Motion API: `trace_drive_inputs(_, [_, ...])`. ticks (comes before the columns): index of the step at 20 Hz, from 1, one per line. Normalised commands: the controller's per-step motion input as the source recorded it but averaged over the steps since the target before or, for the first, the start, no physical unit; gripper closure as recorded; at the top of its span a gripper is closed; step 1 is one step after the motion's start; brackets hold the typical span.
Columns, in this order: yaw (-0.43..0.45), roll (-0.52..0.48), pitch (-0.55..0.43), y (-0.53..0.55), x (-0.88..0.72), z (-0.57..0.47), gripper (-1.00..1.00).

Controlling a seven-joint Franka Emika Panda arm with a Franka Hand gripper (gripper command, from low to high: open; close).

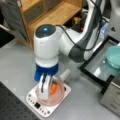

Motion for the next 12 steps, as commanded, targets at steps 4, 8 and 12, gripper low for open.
trace_drive_inputs(4, [0.026, -0.315, 0.283, 0.09, 0.33, 0.15, 1.0])
trace_drive_inputs(8, [0.026, -0.315, 0.283, 0.09, 0.33, 0.15, 1.0])
trace_drive_inputs(12, [0.026, -0.315, 0.283, 0.09, 0.33, 0.15, 1.0])
